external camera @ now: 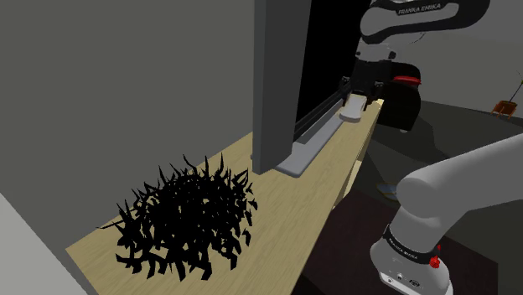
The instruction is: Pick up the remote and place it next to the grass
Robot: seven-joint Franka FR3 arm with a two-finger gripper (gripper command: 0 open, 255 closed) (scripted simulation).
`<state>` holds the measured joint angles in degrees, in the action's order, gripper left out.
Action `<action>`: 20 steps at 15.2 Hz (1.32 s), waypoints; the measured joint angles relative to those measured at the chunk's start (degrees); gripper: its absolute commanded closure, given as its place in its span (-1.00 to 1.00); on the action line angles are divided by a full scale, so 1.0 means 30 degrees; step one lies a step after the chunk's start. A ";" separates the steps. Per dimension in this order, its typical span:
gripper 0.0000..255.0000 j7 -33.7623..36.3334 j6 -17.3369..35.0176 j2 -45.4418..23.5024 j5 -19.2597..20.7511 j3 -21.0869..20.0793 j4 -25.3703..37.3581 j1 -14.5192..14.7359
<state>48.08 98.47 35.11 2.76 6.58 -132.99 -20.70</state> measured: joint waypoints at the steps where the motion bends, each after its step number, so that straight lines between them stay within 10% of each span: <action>1: 1.00 0.0404 -0.0275 0.0447 -0.0170 -0.0357 -0.0175 0.0126; 20: 1.00 0.8410 -0.3066 0.6588 -0.5583 -0.7635 -0.3041 0.3427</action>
<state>73.31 89.27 54.87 -13.99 -16.33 -142.11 -10.41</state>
